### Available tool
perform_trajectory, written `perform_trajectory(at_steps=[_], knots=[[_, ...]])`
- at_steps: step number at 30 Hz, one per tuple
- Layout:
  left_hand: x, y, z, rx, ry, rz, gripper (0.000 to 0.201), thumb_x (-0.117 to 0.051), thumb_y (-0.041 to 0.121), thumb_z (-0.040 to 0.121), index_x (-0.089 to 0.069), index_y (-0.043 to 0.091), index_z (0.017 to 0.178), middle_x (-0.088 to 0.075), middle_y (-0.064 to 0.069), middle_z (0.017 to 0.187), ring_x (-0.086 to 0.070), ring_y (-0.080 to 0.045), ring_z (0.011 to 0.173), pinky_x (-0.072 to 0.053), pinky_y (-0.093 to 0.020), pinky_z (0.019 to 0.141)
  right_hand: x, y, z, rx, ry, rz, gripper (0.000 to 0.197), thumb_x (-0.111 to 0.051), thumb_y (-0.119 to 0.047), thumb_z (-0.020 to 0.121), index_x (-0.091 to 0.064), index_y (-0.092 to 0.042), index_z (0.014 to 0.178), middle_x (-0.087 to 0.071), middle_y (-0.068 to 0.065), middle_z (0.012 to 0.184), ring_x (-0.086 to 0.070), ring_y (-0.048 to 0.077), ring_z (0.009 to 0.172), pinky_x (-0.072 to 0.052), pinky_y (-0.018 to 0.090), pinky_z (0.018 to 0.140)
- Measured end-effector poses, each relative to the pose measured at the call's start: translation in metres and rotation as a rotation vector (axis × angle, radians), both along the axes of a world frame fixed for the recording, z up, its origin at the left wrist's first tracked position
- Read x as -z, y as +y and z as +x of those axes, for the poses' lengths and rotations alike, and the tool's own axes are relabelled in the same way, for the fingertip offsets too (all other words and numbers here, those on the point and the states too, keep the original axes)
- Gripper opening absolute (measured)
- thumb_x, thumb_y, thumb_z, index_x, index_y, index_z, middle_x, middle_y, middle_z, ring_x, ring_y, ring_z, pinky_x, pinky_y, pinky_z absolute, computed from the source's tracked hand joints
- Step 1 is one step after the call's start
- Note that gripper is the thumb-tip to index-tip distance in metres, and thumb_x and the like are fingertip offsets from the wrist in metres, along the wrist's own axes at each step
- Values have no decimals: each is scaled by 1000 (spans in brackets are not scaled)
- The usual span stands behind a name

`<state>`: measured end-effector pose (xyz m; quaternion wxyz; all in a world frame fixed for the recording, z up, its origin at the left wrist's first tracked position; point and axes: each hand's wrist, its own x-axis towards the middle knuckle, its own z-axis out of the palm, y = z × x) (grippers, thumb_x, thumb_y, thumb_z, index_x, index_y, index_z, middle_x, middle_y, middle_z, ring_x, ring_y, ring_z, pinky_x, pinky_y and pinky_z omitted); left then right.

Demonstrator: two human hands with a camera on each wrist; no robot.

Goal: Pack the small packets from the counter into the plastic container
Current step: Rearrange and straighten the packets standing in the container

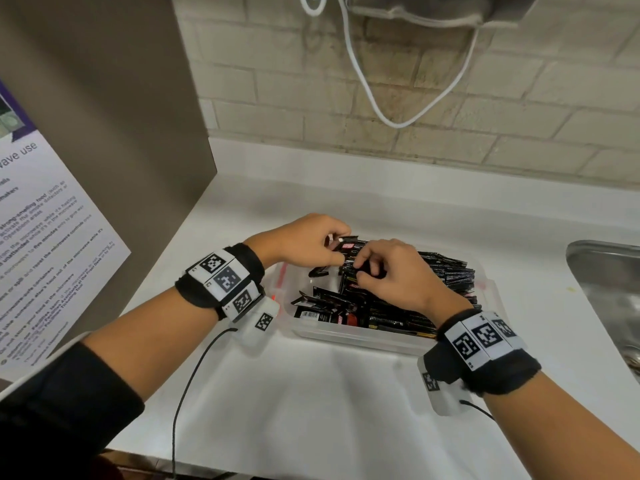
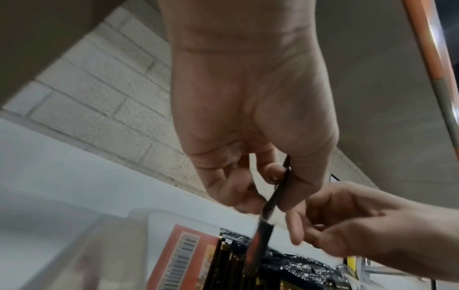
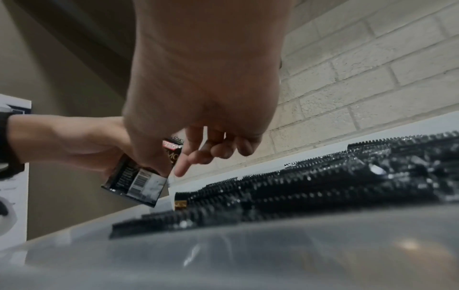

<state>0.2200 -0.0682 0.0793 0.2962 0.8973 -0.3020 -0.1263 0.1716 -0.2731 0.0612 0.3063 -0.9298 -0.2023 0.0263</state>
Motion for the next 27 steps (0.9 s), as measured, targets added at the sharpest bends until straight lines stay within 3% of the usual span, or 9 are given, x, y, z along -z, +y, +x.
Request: perform_trajectory(at_steps=[2, 7, 9, 11, 13, 17, 21, 24, 27], knots=[[-1, -3, -1, 8, 13, -13, 19, -69, 10, 81, -55, 18, 71, -53, -2, 71, -48, -15, 67, -40, -32, 64, -7, 3, -2, 35, 86, 149, 9, -69, -23, 84, -69, -22, 93, -64, -1, 72, -48, 3, 59, -36, 13, 62], [-6, -11, -6, 32, 28, -110, 26, -77, 12, 77, -58, 29, 71, -51, 14, 65, -49, -1, 61, -40, -20, 60, -23, 6, -2, 116, 218, 344, 40, -55, -57, 90, -70, -19, 93, -73, 0, 86, -63, 9, 78, -46, 25, 74], [-8, -12, -9, 43, 68, -124, 23, -83, 20, 76, -60, 25, 73, -57, 13, 76, -52, -2, 65, -45, -26, 65, -23, 6, 1, 129, 218, 347, 35, -60, -49, 92, -70, -16, 96, -72, 0, 85, -63, 12, 76, -48, 24, 75], [-10, -10, -9, 26, 129, -128, 15, -80, 22, 77, -66, 19, 79, -62, 14, 79, -56, -7, 67, -51, -32, 67, -20, 4, 2, 123, 194, 322, 27, -63, -42, 93, -70, -16, 93, -64, -5, 74, -52, 7, 62, -42, 18, 64], [-9, -7, -8, 4, 196, -160, 8, -72, 11, 80, -65, 14, 80, -66, 9, 71, -63, -17, 67, -54, -37, 61, -17, 1, 3, 101, 141, 271, 19, -64, -36, 94, -72, -19, 88, -60, -11, 71, -48, 8, 60, -40, 19, 60], [-2, -2, -5, -45, 280, -272, 26, -68, -5, 84, -48, 11, 80, -67, -14, 74, -72, -29, 66, -55, -34, 54, -13, -4, 2, 63, 85, 212, 10, -72, -24, 89, -76, -17, 96, -61, -1, 84, -50, 11, 69, -42, 23, 67], [7, -1, -2, -61, 174, -143, 30, -77, 6, 80, -53, 19, 91, -73, 2, 80, -66, -12, 66, -52, -27, 60, -10, -7, 3, 57, 12, 210, 15, -77, -19, 84, -76, -19, 99, -60, -3, 82, -50, 7, 67, -42, 16, 64], [12, 3, 1, -24, 135, 27, 22, -75, 10, 80, -63, 19, 97, -74, 5, 88, -66, -7, 78, -54, -28, 79, -8, -8, 3, 37, -16, 175, 17, -78, -17, 84, -76, -17, 100, -60, -2, 83, -51, 7, 66, -43, 13, 64], [19, 4, 0, 77, 178, 269, 25, -72, 15, 85, -70, 17, 110, -71, 5, 105, -65, -9, 97, -49, -14, 79, -8, -7, 2, -2, -34, 119, 18, -78, -14, 83, -77, -18, 101, -59, 0, 85, -53, 12, 68, -47, 18, 67]])
